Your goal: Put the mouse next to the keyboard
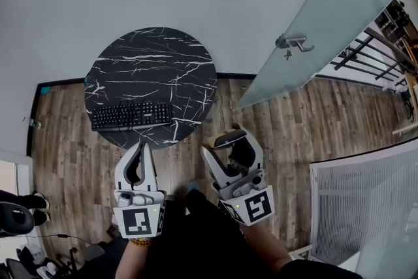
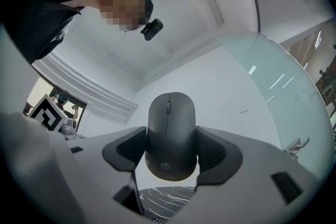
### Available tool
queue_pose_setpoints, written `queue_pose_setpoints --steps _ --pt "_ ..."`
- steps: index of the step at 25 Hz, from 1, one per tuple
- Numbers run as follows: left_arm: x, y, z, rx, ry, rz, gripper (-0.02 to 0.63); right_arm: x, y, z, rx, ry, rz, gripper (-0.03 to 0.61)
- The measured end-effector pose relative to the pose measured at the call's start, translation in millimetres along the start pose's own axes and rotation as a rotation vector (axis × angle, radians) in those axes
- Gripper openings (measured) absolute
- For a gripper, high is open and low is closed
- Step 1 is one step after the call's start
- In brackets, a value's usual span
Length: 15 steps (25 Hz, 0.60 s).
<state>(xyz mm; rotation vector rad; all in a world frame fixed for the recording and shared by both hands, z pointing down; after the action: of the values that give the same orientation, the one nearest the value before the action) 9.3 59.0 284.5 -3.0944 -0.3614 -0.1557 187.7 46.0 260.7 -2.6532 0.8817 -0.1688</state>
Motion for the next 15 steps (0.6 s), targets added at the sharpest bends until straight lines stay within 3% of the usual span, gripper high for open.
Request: queue_pose_setpoints --steps 7,15 --pt "-10.0 22.3 -12.0 -0.037 -0.008 0.003 0.006 11.7 16.6 -17.0 -0.025 0.020 -0.008 0.299" --pt "-11.6 59.6 -24.3 -0.043 -0.053 -0.085 0.006 22.3 33.1 -29.0 -0.061 -0.014 -0.094 0.299"
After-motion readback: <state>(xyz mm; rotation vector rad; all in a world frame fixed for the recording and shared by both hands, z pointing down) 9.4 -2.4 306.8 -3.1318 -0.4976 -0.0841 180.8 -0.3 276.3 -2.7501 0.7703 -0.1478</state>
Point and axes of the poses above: the fingertips, and each gripper's own axes: y forward along the fingers, x to its right, z out of its top, the point moved 3 cm from there along -y, backward along the fingers, and after that the axes turned 2 degrees about -x, right-handed, at the moved point
